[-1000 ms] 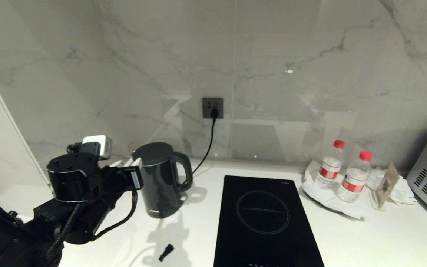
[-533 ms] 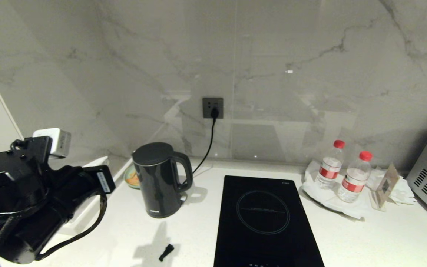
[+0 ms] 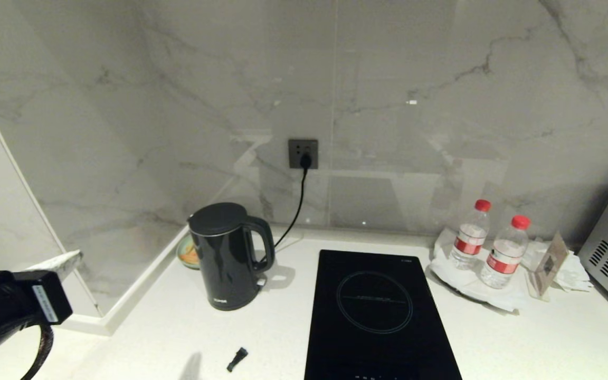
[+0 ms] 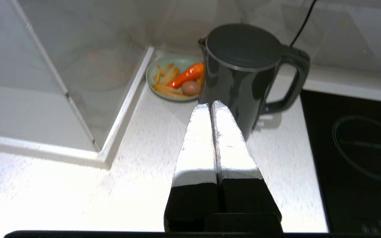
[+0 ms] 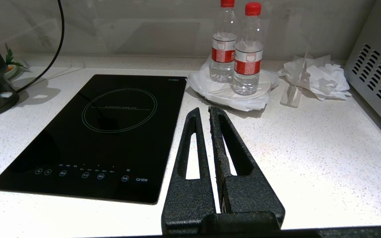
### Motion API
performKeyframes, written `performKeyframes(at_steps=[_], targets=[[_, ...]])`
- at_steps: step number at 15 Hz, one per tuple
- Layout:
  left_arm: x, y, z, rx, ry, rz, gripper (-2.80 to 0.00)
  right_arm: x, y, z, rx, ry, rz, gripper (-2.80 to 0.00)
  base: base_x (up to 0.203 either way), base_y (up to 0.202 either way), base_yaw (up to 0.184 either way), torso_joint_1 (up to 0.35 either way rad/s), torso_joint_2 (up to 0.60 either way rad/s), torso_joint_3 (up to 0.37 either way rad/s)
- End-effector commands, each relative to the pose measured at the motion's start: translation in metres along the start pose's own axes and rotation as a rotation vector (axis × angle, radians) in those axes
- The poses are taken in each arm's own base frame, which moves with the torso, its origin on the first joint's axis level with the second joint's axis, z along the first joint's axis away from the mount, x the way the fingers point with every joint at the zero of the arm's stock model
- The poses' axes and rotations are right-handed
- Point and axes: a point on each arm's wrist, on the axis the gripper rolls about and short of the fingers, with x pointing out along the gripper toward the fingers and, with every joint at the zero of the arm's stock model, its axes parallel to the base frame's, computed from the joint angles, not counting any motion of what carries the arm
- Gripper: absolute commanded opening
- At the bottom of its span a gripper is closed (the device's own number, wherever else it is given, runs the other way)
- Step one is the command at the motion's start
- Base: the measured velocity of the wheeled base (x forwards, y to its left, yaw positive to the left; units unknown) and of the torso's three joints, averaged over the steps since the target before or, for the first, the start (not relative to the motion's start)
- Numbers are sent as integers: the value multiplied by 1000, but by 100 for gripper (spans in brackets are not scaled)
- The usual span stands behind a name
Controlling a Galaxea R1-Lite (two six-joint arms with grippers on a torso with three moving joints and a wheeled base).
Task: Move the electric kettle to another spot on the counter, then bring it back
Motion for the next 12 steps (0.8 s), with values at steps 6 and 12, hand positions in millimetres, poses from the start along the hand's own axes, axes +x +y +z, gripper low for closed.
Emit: performKeyframes(at_steps=[6,12], targets=[[-65,14,7,76,-147,-76,-280,0,0,0,0,0,0,-280,0,0,0,0,0,0],[-139,8,7,75,-186,-308,-280,0,0,0,0,0,0,-280,0,0,0,0,0,0]])
